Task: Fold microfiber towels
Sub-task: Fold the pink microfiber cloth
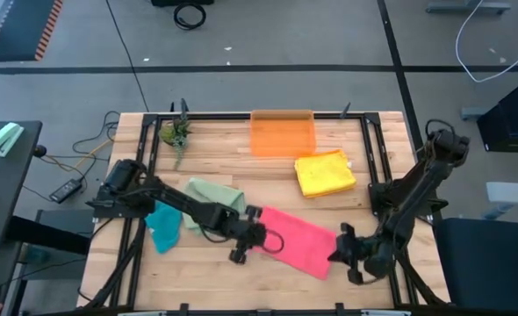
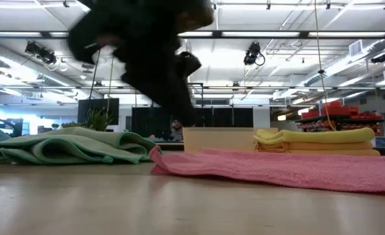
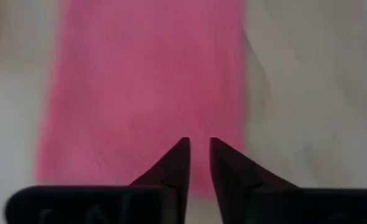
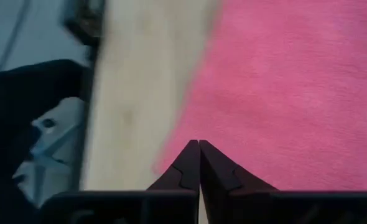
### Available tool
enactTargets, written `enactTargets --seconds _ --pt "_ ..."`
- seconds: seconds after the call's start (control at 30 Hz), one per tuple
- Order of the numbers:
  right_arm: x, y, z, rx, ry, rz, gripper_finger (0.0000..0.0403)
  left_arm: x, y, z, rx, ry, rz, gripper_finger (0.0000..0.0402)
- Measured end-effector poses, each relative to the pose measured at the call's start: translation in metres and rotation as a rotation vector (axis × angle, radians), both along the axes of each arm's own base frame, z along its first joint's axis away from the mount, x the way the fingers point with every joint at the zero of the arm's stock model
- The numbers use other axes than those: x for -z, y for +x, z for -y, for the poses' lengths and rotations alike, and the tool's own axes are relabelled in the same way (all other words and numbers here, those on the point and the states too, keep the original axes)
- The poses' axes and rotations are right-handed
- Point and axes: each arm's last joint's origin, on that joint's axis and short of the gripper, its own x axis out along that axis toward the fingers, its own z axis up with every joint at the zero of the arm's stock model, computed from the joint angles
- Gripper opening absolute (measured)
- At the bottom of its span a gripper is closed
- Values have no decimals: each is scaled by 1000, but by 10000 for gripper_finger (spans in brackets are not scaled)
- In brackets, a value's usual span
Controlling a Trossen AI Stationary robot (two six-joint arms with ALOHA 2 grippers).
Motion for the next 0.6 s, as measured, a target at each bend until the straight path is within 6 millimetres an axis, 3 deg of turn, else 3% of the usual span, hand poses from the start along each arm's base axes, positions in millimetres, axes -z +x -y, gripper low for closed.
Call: enactTargets --seconds 0.2,0.33,0.6 --pt "4 6 -24 -74 -117 22 27 4 -6 14 161 83 -12 147" --pt "5 12 -33 -104 -164 36 43 5 -8 13 148 130 -20 174" --pt "21 12 -49 -204 -248 31 109 10 -3 8 129 129 -21 163"
